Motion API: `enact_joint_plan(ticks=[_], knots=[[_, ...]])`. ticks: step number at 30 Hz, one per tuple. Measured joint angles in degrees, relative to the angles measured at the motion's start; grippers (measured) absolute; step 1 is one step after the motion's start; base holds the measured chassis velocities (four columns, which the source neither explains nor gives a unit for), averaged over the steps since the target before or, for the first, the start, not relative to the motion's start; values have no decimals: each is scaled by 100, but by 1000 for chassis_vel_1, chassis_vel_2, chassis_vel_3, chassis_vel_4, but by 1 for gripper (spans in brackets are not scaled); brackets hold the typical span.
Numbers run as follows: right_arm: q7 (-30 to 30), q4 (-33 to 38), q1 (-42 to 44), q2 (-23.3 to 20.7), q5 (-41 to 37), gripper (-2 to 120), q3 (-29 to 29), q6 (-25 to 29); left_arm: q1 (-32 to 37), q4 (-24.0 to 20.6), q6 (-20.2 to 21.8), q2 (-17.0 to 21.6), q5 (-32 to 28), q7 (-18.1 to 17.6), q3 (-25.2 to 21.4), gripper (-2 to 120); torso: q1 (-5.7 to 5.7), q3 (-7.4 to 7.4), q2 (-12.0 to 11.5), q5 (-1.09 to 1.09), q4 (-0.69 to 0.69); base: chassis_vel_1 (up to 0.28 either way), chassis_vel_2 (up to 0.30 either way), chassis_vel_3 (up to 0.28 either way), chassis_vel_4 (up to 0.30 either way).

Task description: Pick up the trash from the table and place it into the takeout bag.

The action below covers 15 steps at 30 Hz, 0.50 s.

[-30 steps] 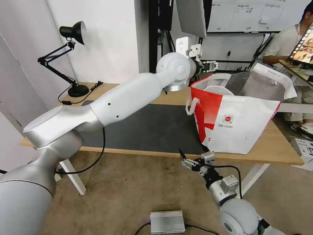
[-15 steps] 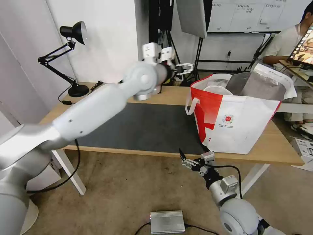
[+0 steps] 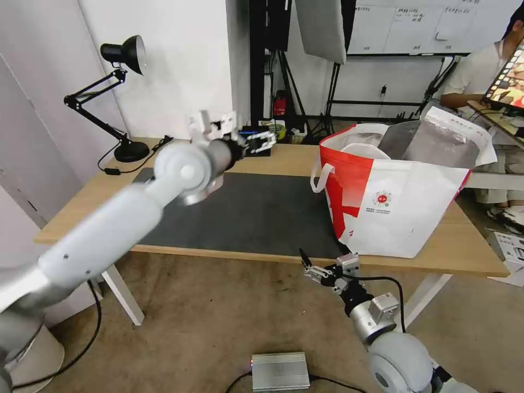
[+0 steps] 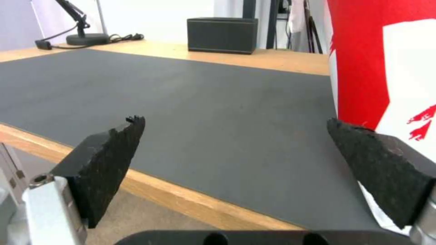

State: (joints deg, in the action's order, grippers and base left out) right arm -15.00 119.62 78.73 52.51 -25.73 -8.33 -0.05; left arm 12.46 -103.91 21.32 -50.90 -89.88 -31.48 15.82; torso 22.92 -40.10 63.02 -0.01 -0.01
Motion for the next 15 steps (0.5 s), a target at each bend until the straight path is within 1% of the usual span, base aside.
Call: enact_joint_plan(ticks=[3,4,5,8,9,12,13,15], knots=[[0,0,0,0,0,100,0,0,180,-71,-1,44,136,59,-130,100,0,0,0,1,0,0,0,0,0],[1,0,0,0,0,100,0,0,522,-183,-13,166,497,301,-361,100,0,0,0,-1,0,0,0,0,0],[1,0,0,0,0,100,0,0,522,-183,-13,166,497,301,-361,100,0,0,0,-1,0,0,0,0,0],[1,0,0,0,0,100,0,0,1065,-410,-105,435,1009,690,-762,100,0,0,0,0,0,0,0,0,0],[1,0,0,0,0,100,0,0,1065,-410,-105,435,1009,690,-762,100,0,0,0,0,0,0,0,0,0],[0,0,0,0,0,100,0,0,1781,-614,-276,695,1604,1183,-1284,100,0,0,1,-1,0,0,0,0,0],[0,0,0,0,0,100,0,0,1781,-614,-276,695,1604,1183,-1284,100,0,0,1,-1,0,0,0,0,0],[0,0,0,0,0,100,0,0,2352,-727,-546,858,2041,1545,-1676,100,0,0,0,0,1,0,0,0,0]])
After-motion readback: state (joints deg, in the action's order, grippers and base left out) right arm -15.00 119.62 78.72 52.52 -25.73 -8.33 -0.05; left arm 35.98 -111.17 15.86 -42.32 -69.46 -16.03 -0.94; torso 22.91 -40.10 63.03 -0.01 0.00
